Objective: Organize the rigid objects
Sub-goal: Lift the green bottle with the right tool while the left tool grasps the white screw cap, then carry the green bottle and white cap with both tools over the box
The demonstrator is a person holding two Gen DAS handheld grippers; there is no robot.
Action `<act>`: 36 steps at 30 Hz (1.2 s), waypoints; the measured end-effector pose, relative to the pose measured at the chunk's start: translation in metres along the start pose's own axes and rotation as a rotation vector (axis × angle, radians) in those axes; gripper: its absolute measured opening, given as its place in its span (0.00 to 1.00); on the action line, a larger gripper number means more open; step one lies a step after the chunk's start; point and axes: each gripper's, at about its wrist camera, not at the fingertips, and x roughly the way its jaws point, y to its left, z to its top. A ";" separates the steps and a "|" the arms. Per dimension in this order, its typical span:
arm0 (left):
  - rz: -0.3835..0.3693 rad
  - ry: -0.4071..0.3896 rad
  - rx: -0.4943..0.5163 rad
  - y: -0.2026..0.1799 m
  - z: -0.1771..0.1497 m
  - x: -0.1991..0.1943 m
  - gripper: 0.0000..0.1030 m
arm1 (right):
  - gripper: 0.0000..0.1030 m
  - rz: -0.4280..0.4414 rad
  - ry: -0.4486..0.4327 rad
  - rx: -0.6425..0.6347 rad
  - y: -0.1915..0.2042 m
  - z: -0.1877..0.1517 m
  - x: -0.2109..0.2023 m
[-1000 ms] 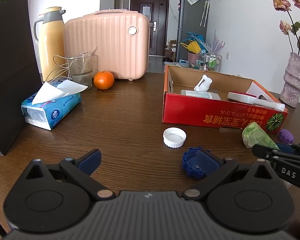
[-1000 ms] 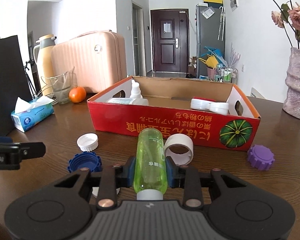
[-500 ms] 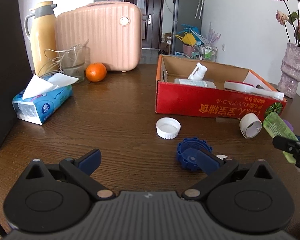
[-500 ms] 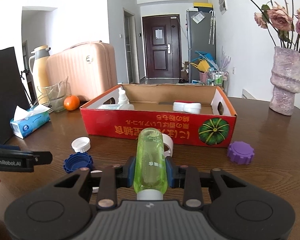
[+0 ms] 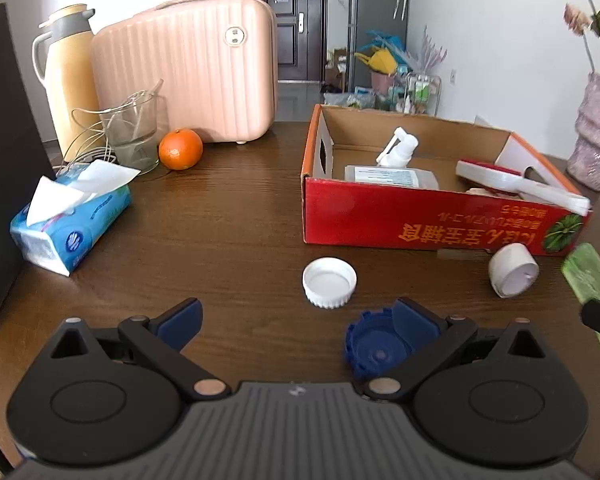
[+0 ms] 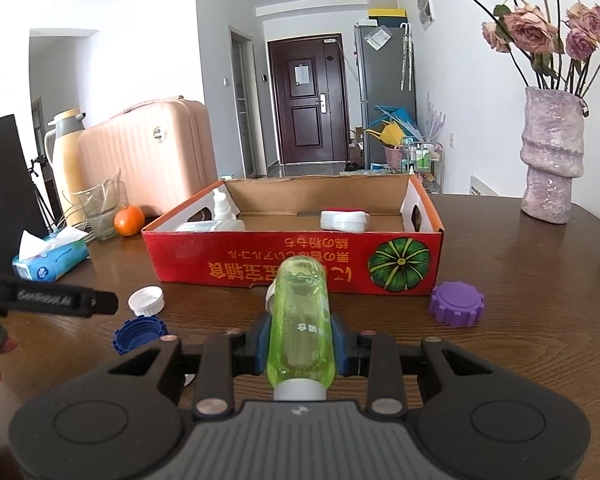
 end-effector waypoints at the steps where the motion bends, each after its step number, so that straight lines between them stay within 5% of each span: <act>1: 0.013 0.004 0.000 -0.002 0.004 0.005 1.00 | 0.29 -0.002 0.000 0.003 -0.001 0.000 0.000; 18: 0.056 0.101 -0.025 -0.014 0.020 0.073 0.92 | 0.29 -0.039 -0.002 0.034 -0.009 0.000 0.007; 23: 0.027 0.110 -0.015 -0.015 0.019 0.081 0.67 | 0.29 -0.045 0.005 0.031 -0.009 0.000 0.009; 25: 0.000 0.104 -0.011 -0.016 0.019 0.079 0.42 | 0.29 -0.046 0.006 0.031 -0.009 0.000 0.009; 36: -0.008 0.034 -0.004 -0.017 0.018 0.059 0.40 | 0.29 -0.044 -0.004 0.029 -0.009 0.000 0.008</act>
